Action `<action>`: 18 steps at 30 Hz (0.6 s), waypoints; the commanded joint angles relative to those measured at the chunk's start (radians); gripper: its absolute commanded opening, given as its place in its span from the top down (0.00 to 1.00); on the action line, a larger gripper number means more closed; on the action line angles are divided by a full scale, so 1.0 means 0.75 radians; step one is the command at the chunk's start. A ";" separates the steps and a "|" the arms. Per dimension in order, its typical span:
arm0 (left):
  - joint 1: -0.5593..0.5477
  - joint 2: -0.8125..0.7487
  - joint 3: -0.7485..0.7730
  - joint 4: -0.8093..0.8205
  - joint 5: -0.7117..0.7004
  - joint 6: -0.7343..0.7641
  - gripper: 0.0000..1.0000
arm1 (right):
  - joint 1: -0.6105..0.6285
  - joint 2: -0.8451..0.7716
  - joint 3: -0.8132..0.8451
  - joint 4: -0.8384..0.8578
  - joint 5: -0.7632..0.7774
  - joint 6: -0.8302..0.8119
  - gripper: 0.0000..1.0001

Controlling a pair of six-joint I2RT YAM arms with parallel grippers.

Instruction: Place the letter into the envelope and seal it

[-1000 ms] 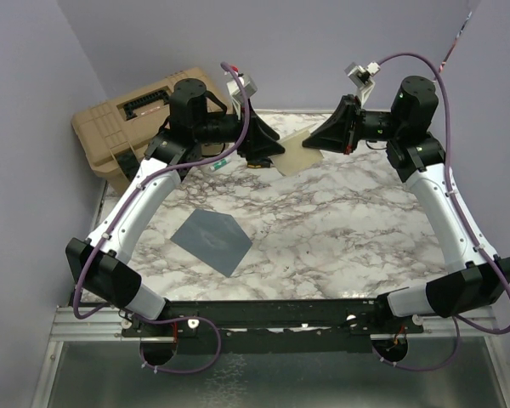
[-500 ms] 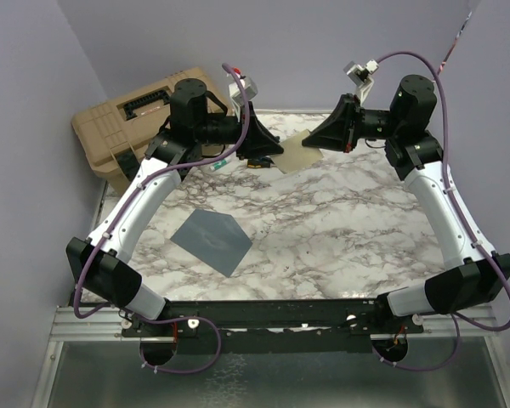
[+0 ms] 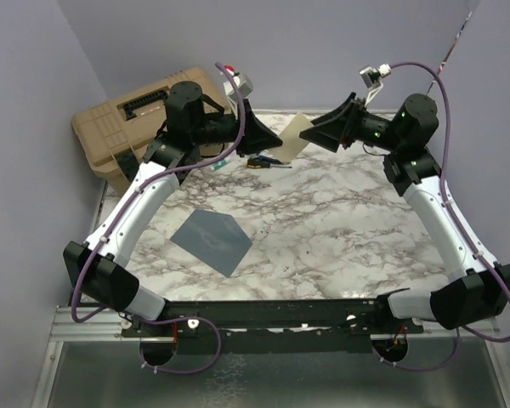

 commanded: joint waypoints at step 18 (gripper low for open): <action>-0.021 -0.155 -0.340 1.010 -0.521 -0.959 1.00 | 0.065 0.055 -0.224 1.135 0.152 0.804 0.16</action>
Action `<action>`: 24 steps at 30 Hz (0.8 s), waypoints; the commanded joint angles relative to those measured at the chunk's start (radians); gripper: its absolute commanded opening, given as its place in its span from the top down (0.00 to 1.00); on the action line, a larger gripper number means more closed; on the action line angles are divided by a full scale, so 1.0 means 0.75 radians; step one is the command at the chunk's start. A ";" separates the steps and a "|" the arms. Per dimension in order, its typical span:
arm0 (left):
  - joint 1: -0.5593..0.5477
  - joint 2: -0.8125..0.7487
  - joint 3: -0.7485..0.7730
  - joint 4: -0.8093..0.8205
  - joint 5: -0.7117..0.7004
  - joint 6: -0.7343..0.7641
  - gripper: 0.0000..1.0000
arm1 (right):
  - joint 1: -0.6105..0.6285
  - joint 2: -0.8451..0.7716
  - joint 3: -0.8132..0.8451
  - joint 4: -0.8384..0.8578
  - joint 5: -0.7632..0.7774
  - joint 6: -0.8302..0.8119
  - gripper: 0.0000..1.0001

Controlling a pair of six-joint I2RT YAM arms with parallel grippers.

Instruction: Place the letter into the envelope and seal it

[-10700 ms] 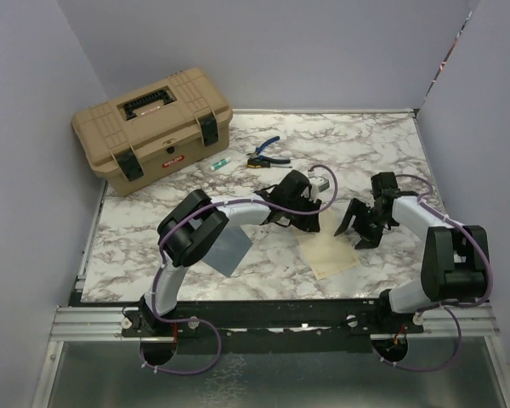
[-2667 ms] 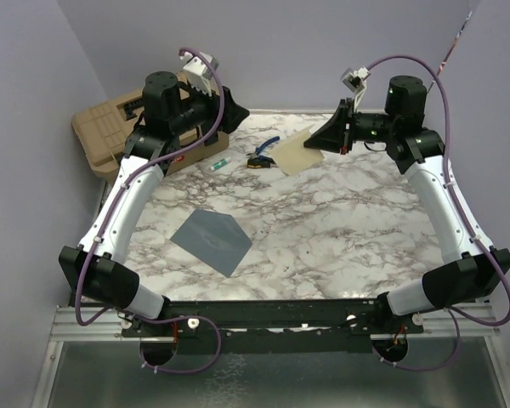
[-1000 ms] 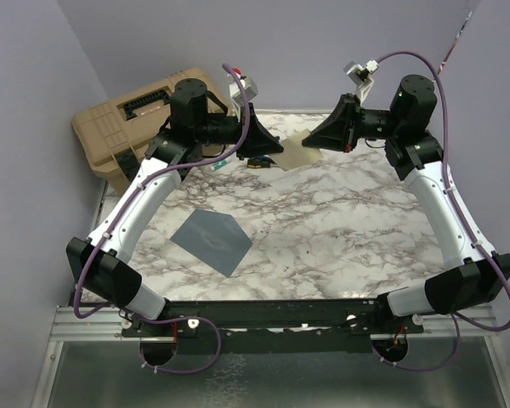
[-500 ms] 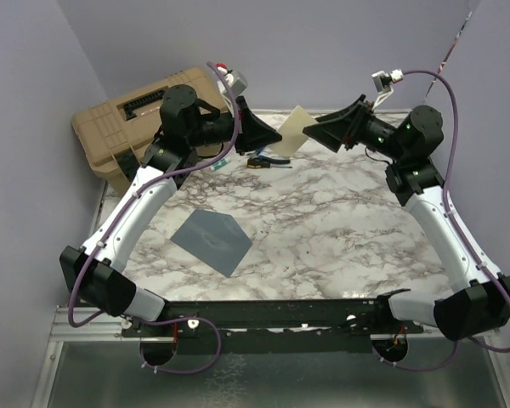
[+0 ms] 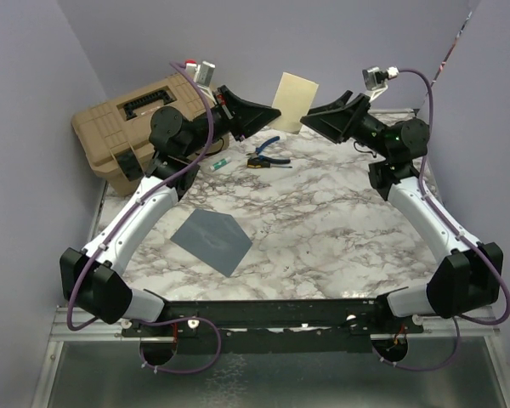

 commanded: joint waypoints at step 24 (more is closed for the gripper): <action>-0.041 -0.151 -0.244 -0.592 -0.564 0.193 0.10 | 0.035 0.017 0.166 -0.893 0.347 -0.526 1.00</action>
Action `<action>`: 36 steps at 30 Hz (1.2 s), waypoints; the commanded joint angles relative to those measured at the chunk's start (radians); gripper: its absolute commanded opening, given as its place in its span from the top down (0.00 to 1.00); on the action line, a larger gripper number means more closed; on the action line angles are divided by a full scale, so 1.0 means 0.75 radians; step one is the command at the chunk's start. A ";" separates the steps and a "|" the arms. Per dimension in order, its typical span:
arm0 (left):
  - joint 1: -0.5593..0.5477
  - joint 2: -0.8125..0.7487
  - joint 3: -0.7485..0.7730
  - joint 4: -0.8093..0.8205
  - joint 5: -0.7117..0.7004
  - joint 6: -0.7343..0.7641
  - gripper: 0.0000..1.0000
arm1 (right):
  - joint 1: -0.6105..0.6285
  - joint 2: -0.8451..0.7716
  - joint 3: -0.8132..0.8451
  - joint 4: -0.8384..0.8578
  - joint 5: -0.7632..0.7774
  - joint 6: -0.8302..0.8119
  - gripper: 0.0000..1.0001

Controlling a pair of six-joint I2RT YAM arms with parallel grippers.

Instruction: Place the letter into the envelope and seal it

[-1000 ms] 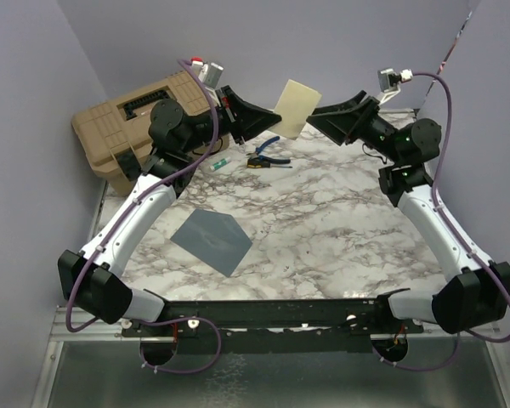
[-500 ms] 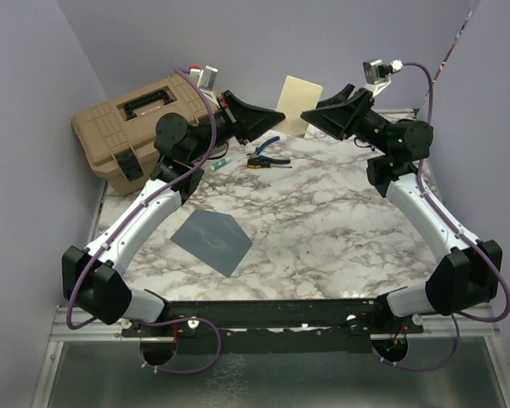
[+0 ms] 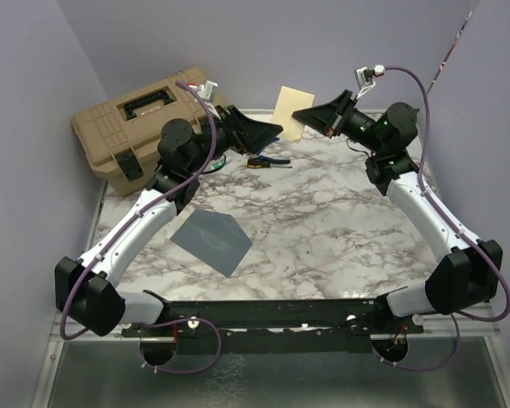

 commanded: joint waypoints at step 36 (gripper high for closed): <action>0.259 0.112 -0.766 -0.970 -0.749 0.057 0.03 | 0.006 0.047 -0.117 -1.017 0.409 -0.600 1.00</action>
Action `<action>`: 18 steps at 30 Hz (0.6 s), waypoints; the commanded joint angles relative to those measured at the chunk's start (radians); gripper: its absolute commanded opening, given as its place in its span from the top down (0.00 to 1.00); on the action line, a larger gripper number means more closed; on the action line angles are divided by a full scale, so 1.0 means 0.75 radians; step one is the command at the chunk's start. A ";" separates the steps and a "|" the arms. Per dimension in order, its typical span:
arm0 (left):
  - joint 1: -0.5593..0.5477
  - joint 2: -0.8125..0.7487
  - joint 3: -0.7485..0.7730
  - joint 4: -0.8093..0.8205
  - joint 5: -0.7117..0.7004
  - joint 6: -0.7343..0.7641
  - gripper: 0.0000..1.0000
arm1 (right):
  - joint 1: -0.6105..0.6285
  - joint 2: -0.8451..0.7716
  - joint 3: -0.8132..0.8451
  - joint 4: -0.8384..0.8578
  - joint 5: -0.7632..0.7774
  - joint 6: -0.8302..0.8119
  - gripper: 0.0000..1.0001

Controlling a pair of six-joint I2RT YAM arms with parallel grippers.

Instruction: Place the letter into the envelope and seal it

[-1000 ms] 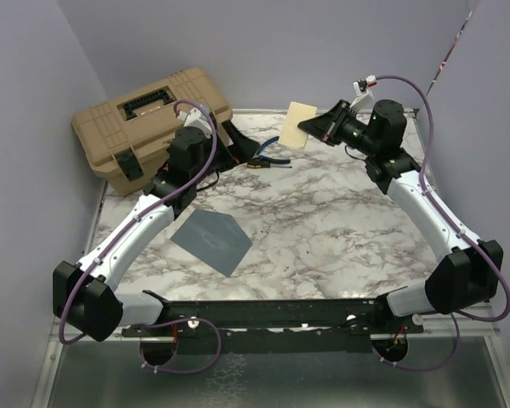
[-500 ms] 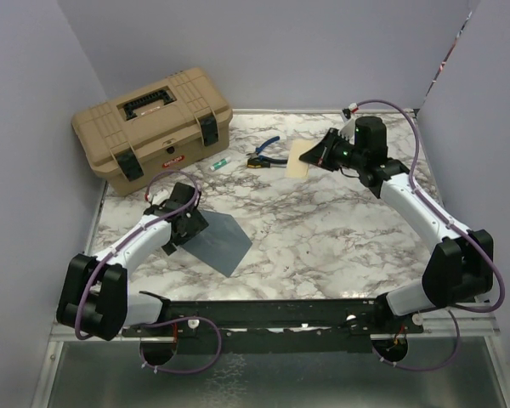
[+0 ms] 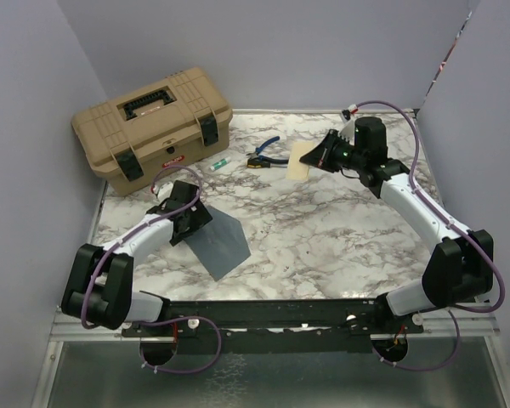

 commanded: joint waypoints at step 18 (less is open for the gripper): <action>-0.022 0.069 0.019 -0.205 0.098 0.112 0.01 | 0.006 -0.042 -0.262 0.032 -0.202 0.041 1.00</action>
